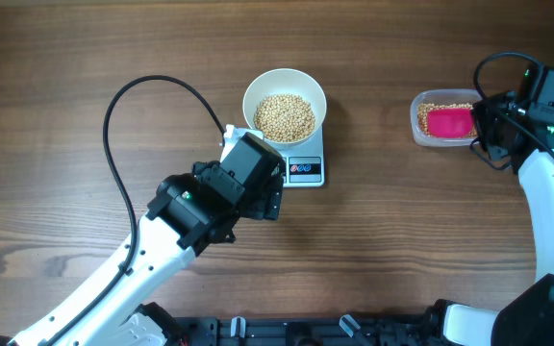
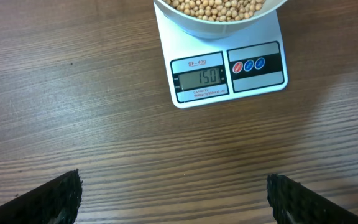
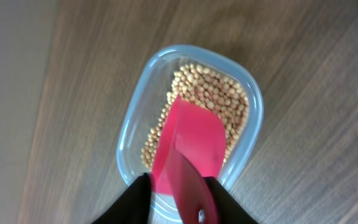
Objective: Scoop item into bowl and weigh 150g on scale
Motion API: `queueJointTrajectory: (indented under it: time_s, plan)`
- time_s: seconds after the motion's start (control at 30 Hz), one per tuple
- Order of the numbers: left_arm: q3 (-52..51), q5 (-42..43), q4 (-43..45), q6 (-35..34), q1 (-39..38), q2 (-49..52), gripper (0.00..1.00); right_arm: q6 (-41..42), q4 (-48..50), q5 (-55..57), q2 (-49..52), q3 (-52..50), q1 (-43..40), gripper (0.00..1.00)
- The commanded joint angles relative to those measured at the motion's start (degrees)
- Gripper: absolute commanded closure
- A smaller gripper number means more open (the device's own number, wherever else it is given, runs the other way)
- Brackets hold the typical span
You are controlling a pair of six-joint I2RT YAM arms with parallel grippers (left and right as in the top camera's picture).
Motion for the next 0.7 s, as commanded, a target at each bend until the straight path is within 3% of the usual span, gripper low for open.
queueJointTrajectory:
  time_s: [0.0,0.2,0.27,0.37,0.57,0.67]
  plan:
    - [-0.3,-0.1,0.0,-0.1,0.2,-0.1,0.0,-0.3,-2.7,1.1,0.6,-0.5,0.0,0.53]
    - [-0.2,-0.1,0.0,-0.1,0.2,-0.1,0.0,-6.1,-5.6,1.1,0.6,-0.5,0.0,0.17]
    - [-0.2,-0.1,0.0,-0.1,0.2,-0.1,0.0,-8.9,-6.6,1.1,0.2,-0.5,0.0,0.14]
    - [-0.3,-0.1,0.0,-0.1,0.2,-0.1,0.0,-14.1,-7.7,1.6,-1.3,0.3,0.0,0.0]
    - [-0.3,-0.1,0.0,-0.1,0.2,-0.1,0.0,-25.3,-9.0,6.2,-7.5,5.7,0.0,0.0]
    - [-0.3,-0.1,0.0,-0.1,0.2,-0.1,0.0,-38.4,-8.2,-5.5,-11.3,6.6,0.0,0.0]
